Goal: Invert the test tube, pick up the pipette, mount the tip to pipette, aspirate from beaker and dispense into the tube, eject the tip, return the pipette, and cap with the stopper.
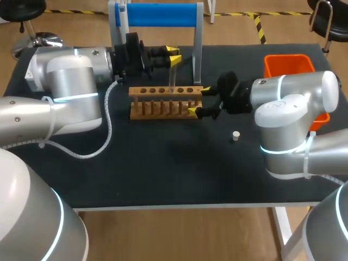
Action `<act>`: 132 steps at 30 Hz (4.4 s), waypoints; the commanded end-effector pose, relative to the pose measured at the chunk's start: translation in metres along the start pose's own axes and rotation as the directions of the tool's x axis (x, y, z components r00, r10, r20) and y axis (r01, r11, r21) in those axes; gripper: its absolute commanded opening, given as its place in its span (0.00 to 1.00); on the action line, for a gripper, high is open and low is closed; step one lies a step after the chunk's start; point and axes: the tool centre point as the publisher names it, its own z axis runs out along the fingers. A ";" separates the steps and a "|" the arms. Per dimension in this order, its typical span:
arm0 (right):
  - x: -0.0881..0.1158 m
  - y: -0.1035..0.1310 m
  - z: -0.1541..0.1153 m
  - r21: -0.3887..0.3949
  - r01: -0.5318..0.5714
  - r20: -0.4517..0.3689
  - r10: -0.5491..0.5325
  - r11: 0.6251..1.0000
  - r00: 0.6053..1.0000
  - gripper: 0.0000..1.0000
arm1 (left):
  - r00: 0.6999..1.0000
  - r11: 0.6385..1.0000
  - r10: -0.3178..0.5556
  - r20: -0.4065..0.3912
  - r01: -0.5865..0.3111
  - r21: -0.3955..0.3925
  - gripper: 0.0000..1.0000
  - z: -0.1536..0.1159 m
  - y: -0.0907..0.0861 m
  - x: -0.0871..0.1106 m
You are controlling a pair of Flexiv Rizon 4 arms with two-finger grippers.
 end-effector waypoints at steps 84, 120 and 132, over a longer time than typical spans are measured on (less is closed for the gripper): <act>0.000 0.000 -0.001 0.002 0.000 0.000 0.000 1.000 1.000 1.00 | 1.000 0.999 -0.015 0.026 0.017 -0.050 0.00 -0.002 0.053 -0.007; 0.000 0.000 -0.001 0.002 0.000 0.000 0.000 1.000 1.000 1.00 | 0.997 0.998 -0.052 0.057 0.055 -0.037 0.00 -0.006 0.073 -0.006; 0.000 0.000 -0.001 0.002 0.000 0.000 0.000 1.000 1.000 1.00 | 0.999 0.996 -0.053 0.011 0.054 -0.070 1.00 -0.006 0.060 -0.003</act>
